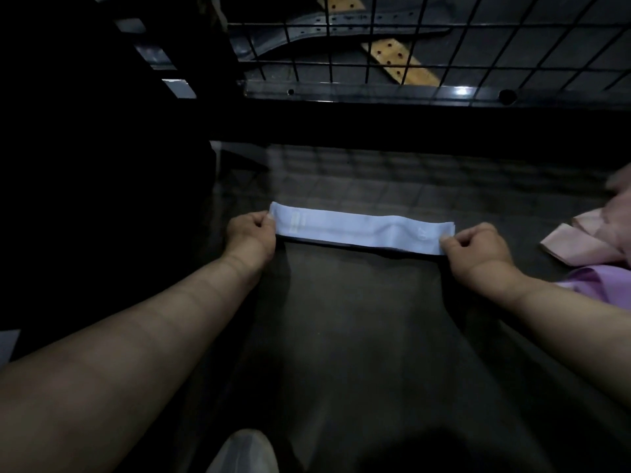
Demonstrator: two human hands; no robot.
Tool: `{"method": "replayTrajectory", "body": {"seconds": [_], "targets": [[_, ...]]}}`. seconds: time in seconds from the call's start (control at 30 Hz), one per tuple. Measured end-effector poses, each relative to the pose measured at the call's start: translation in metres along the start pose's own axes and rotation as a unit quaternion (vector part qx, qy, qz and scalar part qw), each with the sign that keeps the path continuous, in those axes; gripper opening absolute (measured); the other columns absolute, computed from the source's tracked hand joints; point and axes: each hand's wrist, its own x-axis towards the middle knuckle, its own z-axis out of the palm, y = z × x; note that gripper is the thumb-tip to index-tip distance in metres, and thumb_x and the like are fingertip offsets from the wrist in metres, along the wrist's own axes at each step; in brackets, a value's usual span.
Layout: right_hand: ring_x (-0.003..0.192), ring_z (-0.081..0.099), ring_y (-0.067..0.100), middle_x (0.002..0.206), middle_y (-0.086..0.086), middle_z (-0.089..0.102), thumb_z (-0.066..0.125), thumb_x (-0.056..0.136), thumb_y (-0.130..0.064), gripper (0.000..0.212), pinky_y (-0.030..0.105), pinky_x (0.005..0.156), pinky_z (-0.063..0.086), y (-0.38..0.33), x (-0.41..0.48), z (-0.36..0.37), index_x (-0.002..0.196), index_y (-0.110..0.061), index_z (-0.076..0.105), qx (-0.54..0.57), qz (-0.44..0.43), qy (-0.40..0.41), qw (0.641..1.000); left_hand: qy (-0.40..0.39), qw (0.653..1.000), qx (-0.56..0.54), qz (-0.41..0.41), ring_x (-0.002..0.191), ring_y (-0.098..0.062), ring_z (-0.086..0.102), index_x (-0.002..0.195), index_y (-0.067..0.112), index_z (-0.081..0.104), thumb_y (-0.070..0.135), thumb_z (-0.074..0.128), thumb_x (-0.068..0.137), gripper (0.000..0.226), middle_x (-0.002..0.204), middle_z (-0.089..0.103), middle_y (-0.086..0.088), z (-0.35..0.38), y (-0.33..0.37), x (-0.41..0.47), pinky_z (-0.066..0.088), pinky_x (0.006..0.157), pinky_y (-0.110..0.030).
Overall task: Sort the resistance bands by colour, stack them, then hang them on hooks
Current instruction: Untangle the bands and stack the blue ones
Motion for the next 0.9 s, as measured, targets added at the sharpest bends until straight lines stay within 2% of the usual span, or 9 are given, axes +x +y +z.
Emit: {"method": "replayTrajectory", "body": {"seconds": [0.07, 0.13, 0.27, 0.43, 0.57, 0.63, 0.73, 0.83, 0.9], "targets": [[0.111, 0.057, 0.031, 0.113, 0.013, 0.060, 0.061, 0.096, -0.026, 0.031, 0.026, 0.086, 0.039, -0.002, -0.002, 0.000, 0.103, 0.004, 0.066, 0.000, -0.003, 0.010, 1.000, 0.006, 1.000, 0.004, 0.004, 0.085, -0.013, 0.059, 0.086, 0.019, 0.069, 0.018, 0.053, 0.099, 0.020, 0.088, 0.065, -0.001, 0.001, 0.002, -0.001, 0.046, 0.067, -0.017], [0.110, 0.058, 0.031, 0.117, 0.015, 0.060, 0.062, 0.095, -0.028, 0.032, 0.024, 0.085, 0.037, -0.001, -0.001, 0.000, 0.102, 0.003, 0.067, -0.002, -0.008, 0.011, 1.000, 0.013, 0.999, 0.037, 0.008, 0.084, -0.012, 0.058, 0.081, 0.021, 0.067, 0.021, 0.054, 0.099, 0.023, 0.087, 0.064, 0.000, 0.000, 0.002, -0.002, 0.043, 0.058, -0.014], [0.110, 0.056, 0.030, 0.114, 0.014, 0.058, 0.061, 0.095, -0.027, 0.030, 0.026, 0.086, 0.039, -0.001, -0.004, -0.002, 0.107, 0.001, 0.061, 0.002, -0.012, 0.018, 1.000, 0.005, 0.994, 0.097, 0.041, 0.092, -0.009, 0.059, 0.110, 0.005, 0.074, 0.024, 0.054, 0.100, 0.029, 0.104, 0.072, -0.006, -0.002, 0.004, -0.005, 0.038, 0.073, -0.015], [0.100, 0.054, 0.023, 0.101, 0.006, 0.053, 0.063, 0.094, -0.030, 0.024, 0.022, 0.079, 0.034, 0.003, -0.007, -0.005, 0.099, -0.009, 0.053, 0.031, -0.027, 0.011, 0.999, -0.009, 0.995, 0.101, 0.024, 0.100, -0.018, 0.064, 0.116, 0.007, 0.071, 0.024, 0.057, 0.098, 0.029, 0.112, 0.072, -0.009, -0.005, 0.007, -0.004, 0.046, 0.085, -0.022], [0.093, 0.057, 0.019, 0.101, 0.003, 0.060, 0.068, 0.088, -0.043, 0.036, 0.025, 0.078, 0.039, 0.012, -0.011, -0.010, 0.100, -0.011, 0.055, 0.079, -0.028, -0.010, 0.996, -0.019, 0.998, 0.067, 0.002, 0.091, -0.021, 0.066, 0.105, 0.010, 0.073, 0.027, 0.057, 0.094, 0.026, 0.100, 0.072, -0.006, -0.005, 0.007, -0.007, 0.053, 0.087, -0.030], [0.091, 0.060, 0.019, 0.104, 0.005, 0.062, 0.070, 0.087, -0.040, 0.035, 0.026, 0.078, 0.042, 0.021, -0.016, -0.017, 0.103, -0.013, 0.056, 0.088, -0.027, -0.023, 0.995, -0.010, 0.998, 0.059, -0.002, 0.091, -0.027, 0.066, 0.096, 0.007, 0.070, 0.038, 0.053, 0.082, 0.038, 0.099, 0.071, -0.014, -0.008, 0.011, -0.010, 0.053, 0.086, -0.037], [0.107, 0.054, 0.023, 0.119, 0.006, 0.052, 0.070, 0.085, -0.038, 0.038, 0.031, 0.093, 0.044, 0.057, -0.023, -0.045, 0.112, -0.018, 0.054, -0.116, -0.158, -0.057, 0.979, 0.003, 0.995, 0.100, 0.008, 0.128, -0.030, 0.045, 0.135, 0.007, 0.052, 0.038, 0.052, 0.086, 0.059, 0.141, 0.043, -0.019, -0.008, 0.014, -0.020, 0.031, 0.112, -0.030], [0.132, 0.041, 0.032, 0.142, 0.011, 0.043, 0.065, 0.078, -0.052, 0.063, 0.050, 0.107, 0.033, 0.108, -0.027, -0.088, 0.131, -0.020, 0.053, -0.421, -0.301, -0.055, 0.854, 0.009, 0.985, 0.129, 0.116, 0.135, -0.029, 0.032, 0.144, 0.007, 0.042, 0.027, 0.054, 0.092, 0.057, 0.147, 0.026, -0.018, 0.002, 0.024, -0.040, 0.019, 0.111, -0.018], [0.135, 0.040, 0.043, 0.144, 0.021, 0.044, 0.064, 0.062, -0.057, 0.080, 0.061, 0.103, 0.028, 0.143, -0.024, -0.115, 0.133, -0.020, 0.058, -0.491, -0.287, -0.041, 0.822, -0.008, 0.972, 0.144, 0.185, 0.133, -0.033, 0.032, 0.140, 0.007, 0.047, 0.032, 0.053, 0.086, 0.059, 0.144, 0.028, -0.019, 0.016, 0.035, -0.054, 0.023, 0.115, -0.026]]}}
